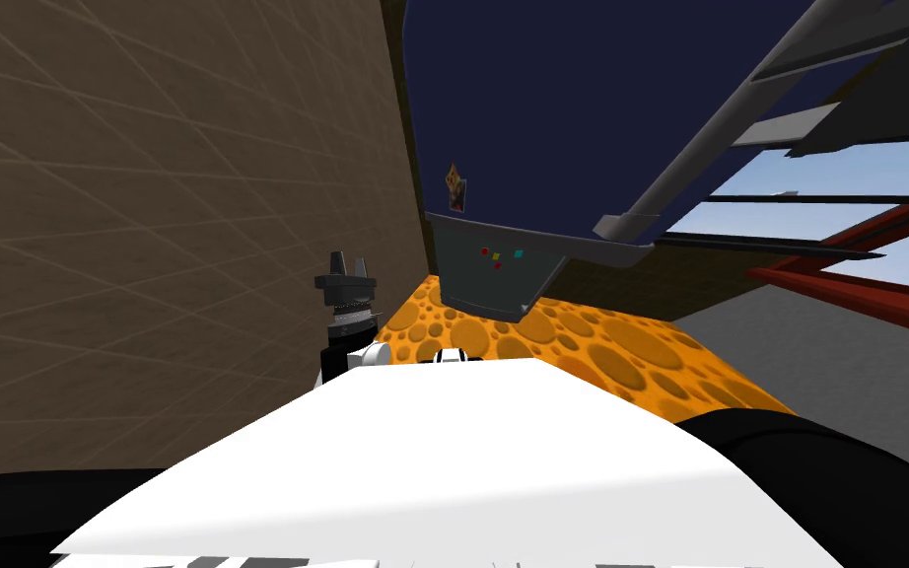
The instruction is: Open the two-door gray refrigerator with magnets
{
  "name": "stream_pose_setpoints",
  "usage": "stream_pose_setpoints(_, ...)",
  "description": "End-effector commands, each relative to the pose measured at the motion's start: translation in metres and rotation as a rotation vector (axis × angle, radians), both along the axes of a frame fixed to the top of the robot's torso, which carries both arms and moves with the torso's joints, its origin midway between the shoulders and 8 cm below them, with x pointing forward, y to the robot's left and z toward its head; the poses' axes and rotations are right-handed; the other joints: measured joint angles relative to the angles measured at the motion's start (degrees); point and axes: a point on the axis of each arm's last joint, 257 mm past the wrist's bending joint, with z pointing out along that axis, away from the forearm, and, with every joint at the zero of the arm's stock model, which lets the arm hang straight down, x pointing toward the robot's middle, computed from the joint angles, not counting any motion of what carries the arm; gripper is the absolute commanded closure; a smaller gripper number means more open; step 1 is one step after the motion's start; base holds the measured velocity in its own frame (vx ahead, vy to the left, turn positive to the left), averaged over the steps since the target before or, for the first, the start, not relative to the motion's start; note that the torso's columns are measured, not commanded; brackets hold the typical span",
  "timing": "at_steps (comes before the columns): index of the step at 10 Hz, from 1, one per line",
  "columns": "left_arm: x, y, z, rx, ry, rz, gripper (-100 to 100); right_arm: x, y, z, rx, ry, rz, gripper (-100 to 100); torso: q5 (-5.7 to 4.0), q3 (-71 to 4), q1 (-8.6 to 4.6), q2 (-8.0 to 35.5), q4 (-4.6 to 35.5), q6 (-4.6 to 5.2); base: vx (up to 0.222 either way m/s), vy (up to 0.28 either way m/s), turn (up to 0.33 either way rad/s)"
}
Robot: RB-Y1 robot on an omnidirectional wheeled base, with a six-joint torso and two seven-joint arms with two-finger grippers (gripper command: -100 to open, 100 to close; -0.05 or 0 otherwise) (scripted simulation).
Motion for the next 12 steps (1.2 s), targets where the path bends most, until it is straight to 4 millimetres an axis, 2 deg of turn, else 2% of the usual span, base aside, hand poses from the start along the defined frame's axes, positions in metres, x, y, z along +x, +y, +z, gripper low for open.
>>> stream_pose_setpoints(1, 0.000, 0.000, 0.000, 0.000, 0.000, 0.000, 0, 0.003, -0.013, -0.002, 0.008, 0.009, -0.037, 100, -0.01, -0.03, -0.11, -0.09, 0.01, -0.09, -0.060, 0.313, -0.086)
stream_pose_setpoints(4, 0.000, 0.000, 0.000, 0.000, 0.000, 0.000, 0, 0.003, -0.022, -0.002, 0.009, 0.009, -0.062, 100, 0.06, -0.23, 0.01, -0.29, -0.09, -0.21, -0.041, 0.271, -0.070)
stream_pose_setpoints(7, 0.000, 0.000, 0.000, 0.000, 0.000, 0.000, 0, 0.004, -0.040, -0.001, 0.009, 0.010, -0.112, 100, 0.11, -0.36, 0.05, -0.46, -0.15, -0.36, -0.030, 0.271, -0.075)
stream_pose_setpoints(8, 0.000, 0.000, 0.000, 0.000, 0.000, 0.000, 0, 0.005, -0.049, -0.001, 0.009, 0.010, -0.136, 100, 0.12, -0.37, 0.15, -0.44, -0.16, -0.31, -0.158, 0.335, -0.104)
stream_pose_setpoints(9, 0.000, 0.000, 0.000, 0.000, 0.000, 0.000, 0, 0.005, -0.049, -0.001, 0.009, 0.010, -0.136, 100, 0.12, -0.15, 0.24, -0.10, -0.08, -0.17, -0.118, 0.311, -0.055)
stream_pose_setpoints(10, 0.000, 0.000, 0.000, 0.000, 0.000, 0.000, 0, 0.005, -0.058, -0.001, 0.009, 0.011, -0.161, 100, 0.08, -0.05, 0.03, -0.11, 0.01, -0.14, -0.068, 0.329, -0.077)
stream_pose_setpoints(12, 0.000, 0.000, 0.000, 0.000, 0.000, 0.000, 0, 0.005, -0.059, -0.003, 0.010, 0.014, -0.163, 100, 0.06, -0.16, -0.33, -0.22, 0.05, -0.16, -0.024, 0.172, -0.061)
